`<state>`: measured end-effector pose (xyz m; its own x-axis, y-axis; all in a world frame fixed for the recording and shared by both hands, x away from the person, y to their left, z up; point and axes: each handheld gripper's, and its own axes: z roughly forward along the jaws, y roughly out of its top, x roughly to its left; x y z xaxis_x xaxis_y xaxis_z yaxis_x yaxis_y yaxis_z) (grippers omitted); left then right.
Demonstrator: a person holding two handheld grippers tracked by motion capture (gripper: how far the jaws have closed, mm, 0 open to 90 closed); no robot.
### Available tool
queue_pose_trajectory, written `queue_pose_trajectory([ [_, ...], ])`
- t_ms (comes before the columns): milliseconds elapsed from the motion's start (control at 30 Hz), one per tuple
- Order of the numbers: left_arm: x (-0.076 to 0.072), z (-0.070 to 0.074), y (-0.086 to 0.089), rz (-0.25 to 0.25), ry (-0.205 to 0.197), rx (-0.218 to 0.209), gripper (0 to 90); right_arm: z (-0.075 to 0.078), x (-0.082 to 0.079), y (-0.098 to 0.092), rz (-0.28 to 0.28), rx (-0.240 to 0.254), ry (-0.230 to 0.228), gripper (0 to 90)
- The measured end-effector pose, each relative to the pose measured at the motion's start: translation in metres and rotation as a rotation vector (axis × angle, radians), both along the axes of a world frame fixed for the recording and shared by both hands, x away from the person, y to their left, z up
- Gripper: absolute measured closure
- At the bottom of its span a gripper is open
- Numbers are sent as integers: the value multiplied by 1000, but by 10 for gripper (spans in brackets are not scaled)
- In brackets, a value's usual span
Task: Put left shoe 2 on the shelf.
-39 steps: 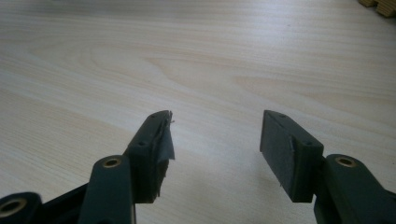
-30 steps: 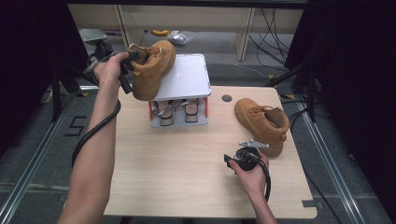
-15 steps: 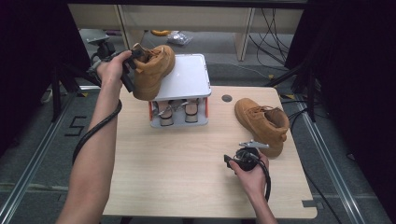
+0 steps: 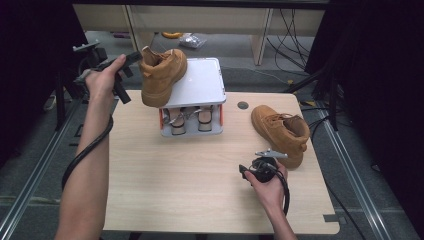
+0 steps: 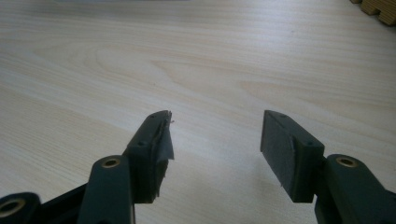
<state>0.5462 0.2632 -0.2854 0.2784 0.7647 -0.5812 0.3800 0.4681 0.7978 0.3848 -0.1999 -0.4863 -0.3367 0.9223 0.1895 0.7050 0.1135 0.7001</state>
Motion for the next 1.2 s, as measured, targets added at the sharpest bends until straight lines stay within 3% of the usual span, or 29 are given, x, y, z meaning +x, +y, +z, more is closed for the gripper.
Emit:
queue_pose_trajectory([
  [67, -10, -1, 7, -6, -6, 13, 431, 1, -1, 2, 2, 13, 17, 437],
  [133, -18, -5, 13, -5, -18, 28, 476, 1, 0, 3, 17, 3, 1, 439],
  [233, -30, -14, 20, -15, -10, 78, 631, 3, -1, 5, 12, 14, 9, 447],
  [400, -41, -43, 18, -70, 59, 226, 804, 3, 0, 8, 18, 24, -2, 456],
  [467, -44, -59, 15, -93, 95, 258, 846, 4, -1, 7, 18, 7, 11, 457],
  [667, -50, -89, 6, -126, 138, 304, 893, 0, 0, 6, 34, 12, -13, 456],
  [800, -57, -100, 0, -147, 153, 302, 895, 3, -2, 6, 19, 7, 3, 456],
  [833, -58, -102, -2, -160, 160, 302, 895, 2, -1, 4, 40, -7, -10, 455],
  [867, -59, -103, -4, -167, 162, 305, 895, 1, -2, 8, 15, 33, 7, 455],
  [900, -60, -104, -5, -168, 159, 302, 896, 2, -2, 7, 20, 12, 15, 455],
  [1067, -58, -100, -13, -180, 152, 306, 896, 2, -4, 8, 15, 11, 25, 454],
  [1100, -57, -99, -14, -186, 148, 307, 896, 1, -2, 6, 28, -3, 8, 453],
  [1200, -56, -98, -16, -184, 148, 312, 896, 1, -3, 7, 19, 12, 16, 452],
])
